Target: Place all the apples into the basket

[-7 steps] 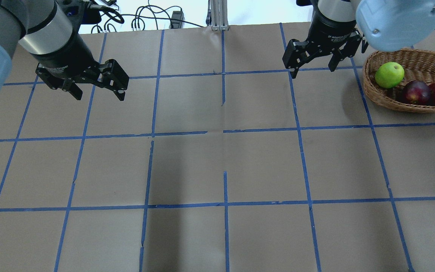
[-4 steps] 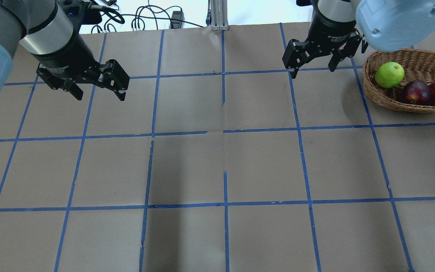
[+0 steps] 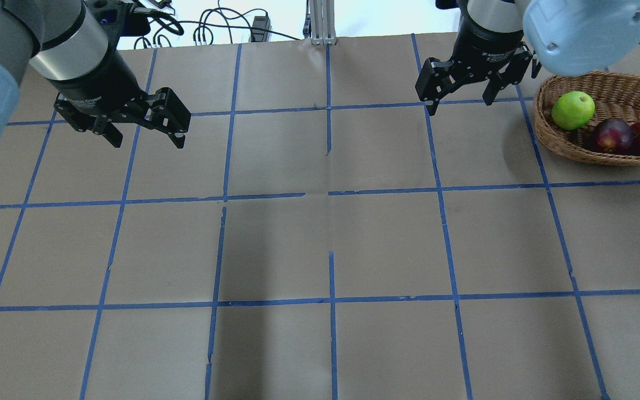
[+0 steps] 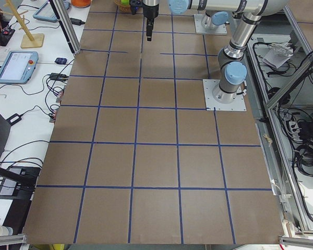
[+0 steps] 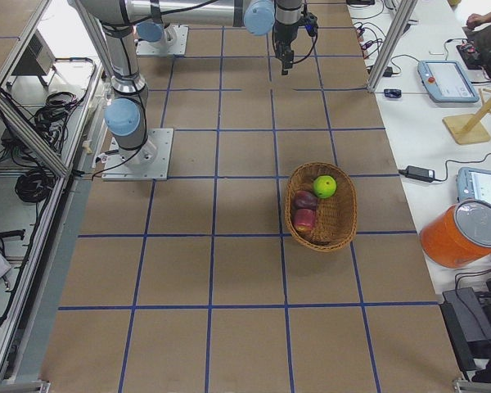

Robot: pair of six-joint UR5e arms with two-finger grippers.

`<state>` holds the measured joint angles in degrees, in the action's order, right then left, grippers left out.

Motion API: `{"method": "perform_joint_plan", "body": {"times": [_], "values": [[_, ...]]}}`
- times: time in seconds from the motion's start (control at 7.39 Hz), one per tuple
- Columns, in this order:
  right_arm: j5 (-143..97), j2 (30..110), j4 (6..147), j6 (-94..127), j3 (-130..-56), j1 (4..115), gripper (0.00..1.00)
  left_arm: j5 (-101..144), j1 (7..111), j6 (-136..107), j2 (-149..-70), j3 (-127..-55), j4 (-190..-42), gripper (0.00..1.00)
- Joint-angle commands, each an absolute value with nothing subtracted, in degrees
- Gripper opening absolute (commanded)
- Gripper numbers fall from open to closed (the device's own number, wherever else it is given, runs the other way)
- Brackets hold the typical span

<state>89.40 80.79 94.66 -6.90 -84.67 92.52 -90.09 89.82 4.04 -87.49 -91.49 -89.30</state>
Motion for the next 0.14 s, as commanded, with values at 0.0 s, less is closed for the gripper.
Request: {"method": "perform_joint_plan", "body": {"times": [0.0], "values": [[89.4, 80.3, 94.9, -7.2, -84.8, 92.4, 1.0, -90.1, 89.8, 4.0, -87.5, -91.5, -89.3, 1.0]]}}
